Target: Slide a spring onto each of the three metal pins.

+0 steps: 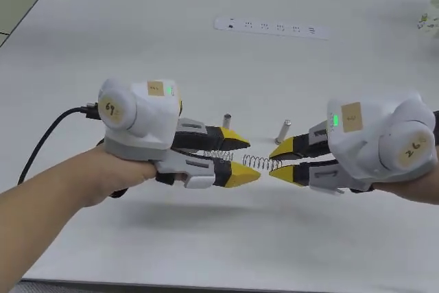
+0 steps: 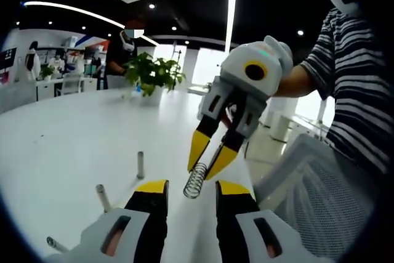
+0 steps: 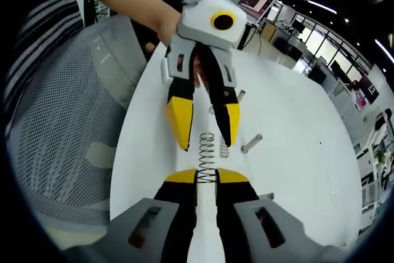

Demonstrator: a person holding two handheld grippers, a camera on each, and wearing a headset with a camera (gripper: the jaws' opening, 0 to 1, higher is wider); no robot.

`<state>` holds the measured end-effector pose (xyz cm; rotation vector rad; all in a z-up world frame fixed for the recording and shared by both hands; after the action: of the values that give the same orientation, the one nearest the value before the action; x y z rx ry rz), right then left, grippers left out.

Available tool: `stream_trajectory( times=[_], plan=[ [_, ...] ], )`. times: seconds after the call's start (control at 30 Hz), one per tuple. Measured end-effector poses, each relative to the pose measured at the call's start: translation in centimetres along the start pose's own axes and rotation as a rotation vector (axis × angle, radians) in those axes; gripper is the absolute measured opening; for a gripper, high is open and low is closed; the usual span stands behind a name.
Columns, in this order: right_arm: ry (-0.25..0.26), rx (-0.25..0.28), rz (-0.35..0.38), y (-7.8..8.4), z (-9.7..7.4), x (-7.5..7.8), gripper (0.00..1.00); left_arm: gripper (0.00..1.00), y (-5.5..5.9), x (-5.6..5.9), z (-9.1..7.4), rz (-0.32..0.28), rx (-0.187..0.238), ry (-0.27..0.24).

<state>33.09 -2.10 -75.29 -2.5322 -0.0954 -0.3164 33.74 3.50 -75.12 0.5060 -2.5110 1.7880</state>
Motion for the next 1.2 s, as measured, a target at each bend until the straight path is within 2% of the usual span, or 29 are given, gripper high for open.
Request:
stream_trajectory(
  times=[0.43, 0.57, 0.87, 1.2],
  plan=[
    [-0.002, 0.009, -0.013, -0.4, -0.3, -0.1, 0.08, 0.09, 0.2, 0.5, 0.4, 0.006, 0.006, 0.026],
    [-0.005, 0.006, -0.026, -0.5, -0.4, -0.2, 0.08, 0.05, -0.1, 0.6, 0.4, 0.006, 0.016, 0.028],
    [-0.015, -0.001, -0.040, -0.4, -0.5, -0.7, 0.08, 0.02, 0.2, 1.2, 0.5, 0.014, 0.004, 0.053],
    [-0.013, 0.017, -0.011, -0.4, -0.5, -0.8, 0.08, 0.02, 0.0, 1.4, 0.4, 0.050, 0.006, 0.047]
  ],
)
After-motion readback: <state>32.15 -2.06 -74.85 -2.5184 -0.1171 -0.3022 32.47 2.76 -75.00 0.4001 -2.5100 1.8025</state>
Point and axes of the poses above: the centre of the closed fingertips' face, and the gripper's own axes: z roughly forward along the fingers, x roughly to its right, y roughly out of its underside, the point moved 3 cm from there along -z, roughly backward along the fingers, and after that the axes turned 5 degrees about -x, right-handed, at the moved point
